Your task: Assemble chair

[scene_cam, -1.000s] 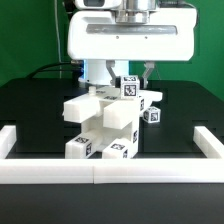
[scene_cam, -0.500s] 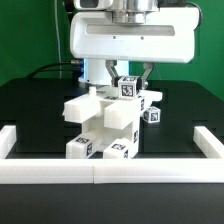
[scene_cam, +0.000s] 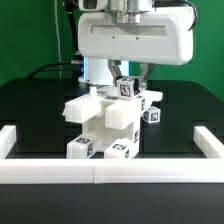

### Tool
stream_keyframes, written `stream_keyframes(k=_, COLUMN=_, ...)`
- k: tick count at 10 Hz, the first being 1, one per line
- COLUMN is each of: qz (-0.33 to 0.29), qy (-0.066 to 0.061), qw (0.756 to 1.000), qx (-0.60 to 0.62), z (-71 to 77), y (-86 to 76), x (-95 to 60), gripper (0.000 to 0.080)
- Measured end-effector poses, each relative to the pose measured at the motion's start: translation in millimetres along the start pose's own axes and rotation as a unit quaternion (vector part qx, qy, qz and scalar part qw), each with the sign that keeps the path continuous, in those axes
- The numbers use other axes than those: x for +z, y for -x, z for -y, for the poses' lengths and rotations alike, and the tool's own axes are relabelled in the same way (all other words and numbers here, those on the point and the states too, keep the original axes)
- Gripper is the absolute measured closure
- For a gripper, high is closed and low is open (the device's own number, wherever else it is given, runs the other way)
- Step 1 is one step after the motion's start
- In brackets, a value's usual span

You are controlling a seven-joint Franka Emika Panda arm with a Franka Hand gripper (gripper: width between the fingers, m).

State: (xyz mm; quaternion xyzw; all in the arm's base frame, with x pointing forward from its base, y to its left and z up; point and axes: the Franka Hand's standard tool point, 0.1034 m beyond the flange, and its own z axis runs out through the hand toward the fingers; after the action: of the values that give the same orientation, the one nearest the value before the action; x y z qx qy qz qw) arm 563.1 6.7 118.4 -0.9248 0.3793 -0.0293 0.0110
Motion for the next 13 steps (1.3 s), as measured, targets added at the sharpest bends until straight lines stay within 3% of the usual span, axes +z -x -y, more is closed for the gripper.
stream_keyframes(k=6, qz=0.003, qy=-0.003, qw=0.986, qx=0.167, z=2.7, y=2.8, x=0.3, gripper=0.0512)
stream_keyframes(k=13, qz=0.015, qy=-0.010, qw=0.926, qx=0.378, z=8.7, y=8.4, x=0.3, gripper=0.0511)
